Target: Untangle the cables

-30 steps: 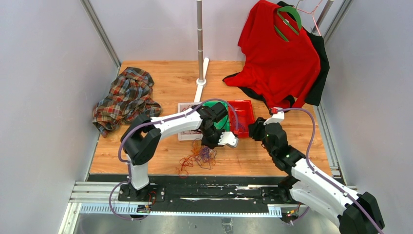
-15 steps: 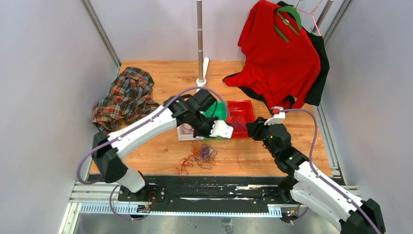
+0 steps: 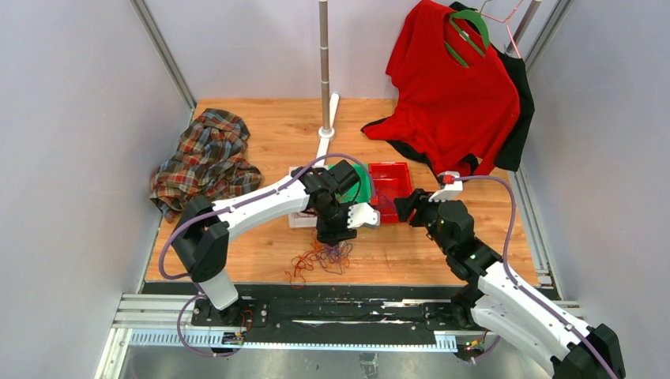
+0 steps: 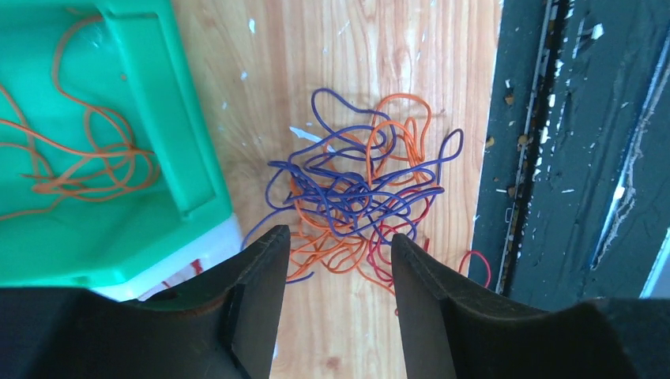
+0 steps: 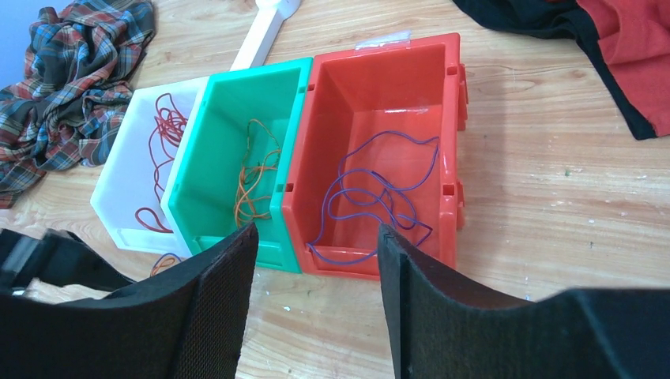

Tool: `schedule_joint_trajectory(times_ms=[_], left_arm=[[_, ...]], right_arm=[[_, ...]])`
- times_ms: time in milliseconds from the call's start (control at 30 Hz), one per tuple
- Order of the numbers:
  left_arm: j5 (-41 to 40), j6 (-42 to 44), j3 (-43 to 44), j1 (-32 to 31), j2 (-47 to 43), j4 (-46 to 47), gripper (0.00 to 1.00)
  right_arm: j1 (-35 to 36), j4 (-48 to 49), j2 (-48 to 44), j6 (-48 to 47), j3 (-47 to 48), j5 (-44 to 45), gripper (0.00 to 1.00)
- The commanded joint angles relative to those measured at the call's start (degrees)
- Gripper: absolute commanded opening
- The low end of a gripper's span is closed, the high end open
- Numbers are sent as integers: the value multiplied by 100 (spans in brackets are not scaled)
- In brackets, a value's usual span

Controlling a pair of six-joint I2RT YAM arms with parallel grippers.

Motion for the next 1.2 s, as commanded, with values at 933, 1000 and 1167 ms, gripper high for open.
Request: schedule_joint_trajectory(times_ms=[933, 1000, 1167], left_arm=[[1016, -74, -223, 282, -874, 221, 1], [1199, -152, 49, 287, -982, -23, 1], [1340, -82, 811, 307, -1270, -606, 1]], right_arm=[[65, 28, 10, -4, 235, -308, 45], [67, 163, 9, -36, 237, -528, 45], [91, 798, 36, -118, 277, -1545, 62]])
